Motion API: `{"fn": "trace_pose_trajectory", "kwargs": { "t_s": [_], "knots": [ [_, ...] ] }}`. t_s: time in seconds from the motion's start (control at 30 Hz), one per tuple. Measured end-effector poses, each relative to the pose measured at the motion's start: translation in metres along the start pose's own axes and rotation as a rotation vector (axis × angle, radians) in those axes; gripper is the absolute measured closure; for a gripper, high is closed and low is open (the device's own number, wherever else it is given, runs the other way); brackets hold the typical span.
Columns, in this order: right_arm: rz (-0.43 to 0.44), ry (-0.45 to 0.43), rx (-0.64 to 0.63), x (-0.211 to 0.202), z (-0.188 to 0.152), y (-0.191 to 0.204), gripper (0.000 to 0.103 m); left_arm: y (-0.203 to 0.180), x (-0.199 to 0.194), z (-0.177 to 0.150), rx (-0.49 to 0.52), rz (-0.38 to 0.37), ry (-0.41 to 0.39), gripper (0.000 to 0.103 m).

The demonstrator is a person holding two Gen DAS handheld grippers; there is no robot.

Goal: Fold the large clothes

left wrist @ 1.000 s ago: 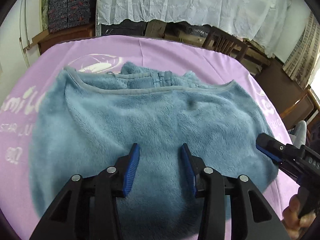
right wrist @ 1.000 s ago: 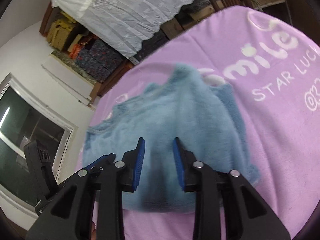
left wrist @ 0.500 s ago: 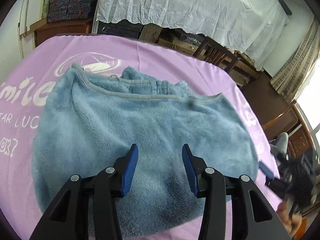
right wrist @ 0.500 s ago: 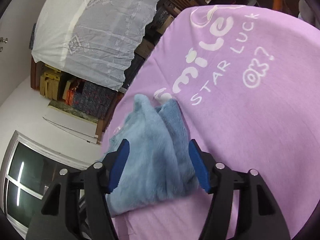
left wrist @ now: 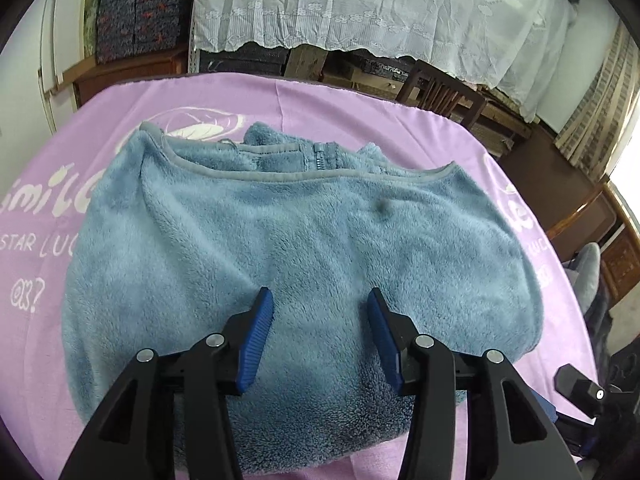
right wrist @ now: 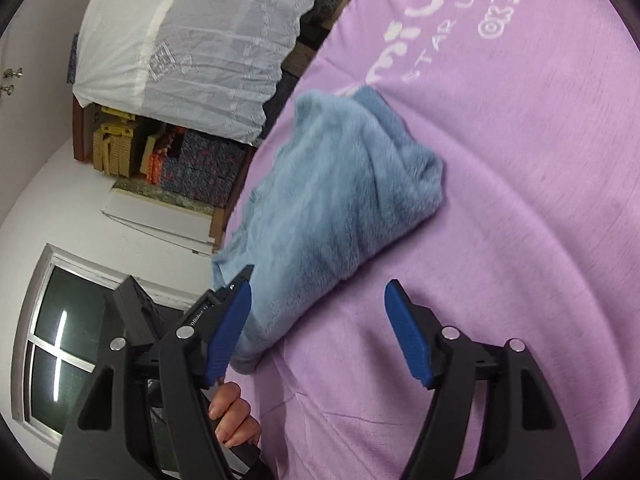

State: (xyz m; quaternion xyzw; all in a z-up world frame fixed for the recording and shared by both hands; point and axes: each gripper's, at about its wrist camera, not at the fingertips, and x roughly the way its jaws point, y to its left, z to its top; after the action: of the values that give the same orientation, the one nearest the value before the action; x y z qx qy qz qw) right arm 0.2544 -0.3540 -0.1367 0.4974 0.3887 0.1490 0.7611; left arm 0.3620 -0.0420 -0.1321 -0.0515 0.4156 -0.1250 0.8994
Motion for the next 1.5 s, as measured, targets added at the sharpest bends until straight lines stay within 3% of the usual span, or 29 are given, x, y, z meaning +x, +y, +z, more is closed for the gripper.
{"fn": "trace_pose_trajectory", "kwargs": {
  "t_s": [0.27,0.7,0.9,1.03,1.17,1.3,1.5],
  "knots": [
    [-0.073,0.01,-0.002,0.025,0.005,0.01,0.034,0.003,-0.009,0.002,-0.021,-0.012,-0.026,0.053],
    [-0.092,-0.062,0.085,0.034,0.042,0.001,0.033,-0.004,-0.013,0.0,0.03,0.106,-0.081,0.052],
    [-0.088,-0.104,0.097,0.03,0.034,0.0,0.035,0.001,-0.011,0.002,0.02,0.132,-0.077,0.044],
    [-0.139,-0.149,0.097,0.024,0.032,-0.002,0.035,-0.002,0.001,-0.001,0.05,0.16,-0.04,0.038],
    [-0.18,-0.217,0.136,0.028,0.042,-0.004,0.035,-0.001,0.002,-0.001,0.05,0.15,-0.031,0.036],
    [-0.211,-0.24,0.115,0.036,0.047,0.0,0.035,0.01,-0.006,0.003,-0.012,0.095,-0.031,0.036],
    [-0.149,-0.199,0.118,0.033,0.037,-0.002,0.035,0.032,-0.004,0.012,-0.086,0.075,-0.013,0.036]
  ]
}}
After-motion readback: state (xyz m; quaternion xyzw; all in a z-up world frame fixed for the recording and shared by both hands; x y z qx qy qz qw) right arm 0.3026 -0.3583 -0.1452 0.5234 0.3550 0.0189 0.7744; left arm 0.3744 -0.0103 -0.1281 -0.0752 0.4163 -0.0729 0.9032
